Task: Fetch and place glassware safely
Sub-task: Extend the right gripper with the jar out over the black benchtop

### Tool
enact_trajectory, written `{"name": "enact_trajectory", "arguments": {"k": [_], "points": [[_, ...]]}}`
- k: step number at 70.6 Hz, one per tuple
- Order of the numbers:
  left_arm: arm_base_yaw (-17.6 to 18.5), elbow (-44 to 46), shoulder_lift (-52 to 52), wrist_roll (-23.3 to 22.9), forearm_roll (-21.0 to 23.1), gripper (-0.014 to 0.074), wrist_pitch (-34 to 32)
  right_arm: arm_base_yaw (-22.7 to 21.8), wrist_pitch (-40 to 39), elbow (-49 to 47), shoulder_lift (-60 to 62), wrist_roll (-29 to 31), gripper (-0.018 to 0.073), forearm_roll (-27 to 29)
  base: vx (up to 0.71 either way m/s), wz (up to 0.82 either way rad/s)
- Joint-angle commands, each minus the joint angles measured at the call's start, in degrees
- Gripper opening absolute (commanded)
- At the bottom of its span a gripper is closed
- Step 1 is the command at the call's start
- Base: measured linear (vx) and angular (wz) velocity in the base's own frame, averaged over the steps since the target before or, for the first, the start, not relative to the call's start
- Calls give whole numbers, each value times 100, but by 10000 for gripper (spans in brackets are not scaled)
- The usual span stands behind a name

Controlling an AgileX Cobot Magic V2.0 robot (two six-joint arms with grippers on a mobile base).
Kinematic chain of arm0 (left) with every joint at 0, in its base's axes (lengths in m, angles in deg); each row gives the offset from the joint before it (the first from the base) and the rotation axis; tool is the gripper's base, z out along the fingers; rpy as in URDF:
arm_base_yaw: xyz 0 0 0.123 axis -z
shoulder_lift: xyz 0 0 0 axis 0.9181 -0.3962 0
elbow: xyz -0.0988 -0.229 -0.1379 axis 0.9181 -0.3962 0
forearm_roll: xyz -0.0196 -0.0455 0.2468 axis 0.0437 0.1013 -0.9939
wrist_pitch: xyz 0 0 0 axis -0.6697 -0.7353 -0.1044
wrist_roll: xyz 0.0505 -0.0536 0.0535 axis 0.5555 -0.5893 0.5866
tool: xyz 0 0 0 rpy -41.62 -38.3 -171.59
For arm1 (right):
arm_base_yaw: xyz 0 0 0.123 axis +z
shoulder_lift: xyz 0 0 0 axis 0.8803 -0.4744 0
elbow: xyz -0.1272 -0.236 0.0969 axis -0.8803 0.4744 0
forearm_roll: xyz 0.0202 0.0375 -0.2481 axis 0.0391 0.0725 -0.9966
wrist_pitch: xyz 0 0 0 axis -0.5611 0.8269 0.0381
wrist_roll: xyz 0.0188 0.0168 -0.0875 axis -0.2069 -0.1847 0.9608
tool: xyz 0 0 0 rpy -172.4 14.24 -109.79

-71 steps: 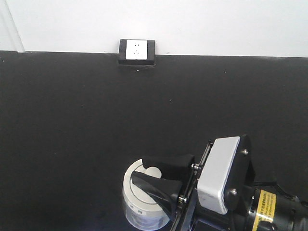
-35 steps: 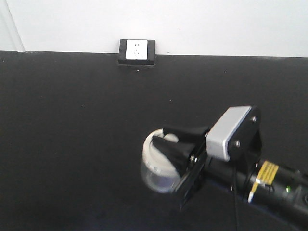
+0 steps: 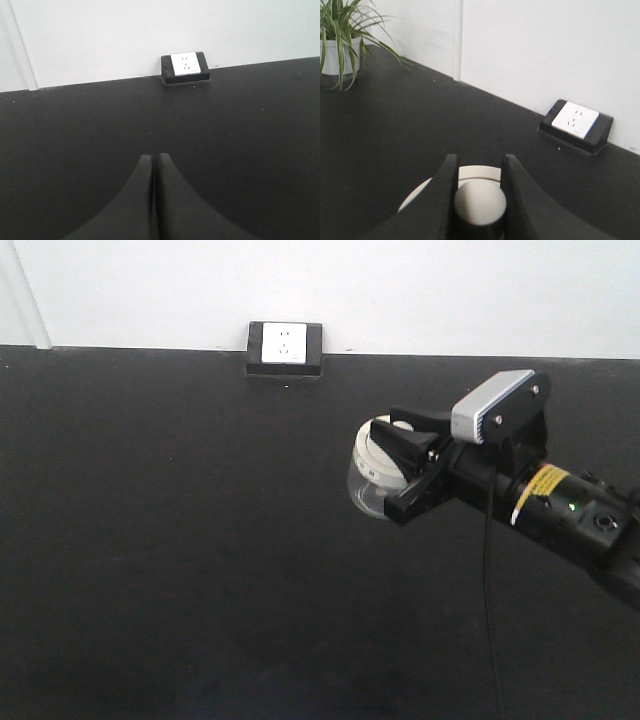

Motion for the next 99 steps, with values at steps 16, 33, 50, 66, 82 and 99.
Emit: {"name": "enact_trajectory", "arguments": {"k": [16,33,50,66,82,99], "points": [[39,149,-35,-28,45,-7,-406,-839,-1613,-1118,-1373,-681,-1,-1158,0,0],[39,149,-35,-28,45,-7,-406,-925,-1579,-1590,-2260,-307,-1,-1306,0,0],[39,149,-35,-28,45,-7,-406,-925,-1577,-1768,-2778,53,-1,-1329,0,0],[39,149,-35,-28,45,-7,-406,-925,-1675,-1773,-3128,413,-1,-1307,0,0],[39,149,-35,-28,45,-7,-406,-925,-1688,-1773,-3258,413,0,-1302,0,0],[39,149,-35,-28,45,-7,-406,-925,-1672,-1773,-3258,371,80,-1227,0,0]]}}
